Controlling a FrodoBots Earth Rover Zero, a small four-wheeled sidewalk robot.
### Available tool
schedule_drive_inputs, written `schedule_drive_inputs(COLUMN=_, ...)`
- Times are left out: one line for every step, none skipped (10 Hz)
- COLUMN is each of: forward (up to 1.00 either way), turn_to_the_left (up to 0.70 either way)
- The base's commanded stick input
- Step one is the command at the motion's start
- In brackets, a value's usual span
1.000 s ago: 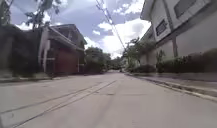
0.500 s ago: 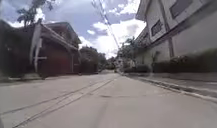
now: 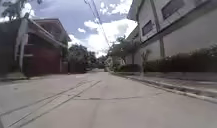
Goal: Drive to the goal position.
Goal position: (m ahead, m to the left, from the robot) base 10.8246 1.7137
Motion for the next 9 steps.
schedule_drive_inputs(forward=0.50, turn_to_the_left=0.00)
schedule_drive_inputs(forward=0.50, turn_to_the_left=0.00)
schedule_drive_inputs(forward=0.50, turn_to_the_left=0.00)
schedule_drive_inputs(forward=0.50, turn_to_the_left=0.00)
schedule_drive_inputs(forward=0.50, turn_to_the_left=0.00)
schedule_drive_inputs(forward=0.50, turn_to_the_left=0.00)
schedule_drive_inputs(forward=0.50, turn_to_the_left=0.00)
schedule_drive_inputs(forward=0.50, turn_to_the_left=0.00)
schedule_drive_inputs(forward=0.50, turn_to_the_left=0.00)
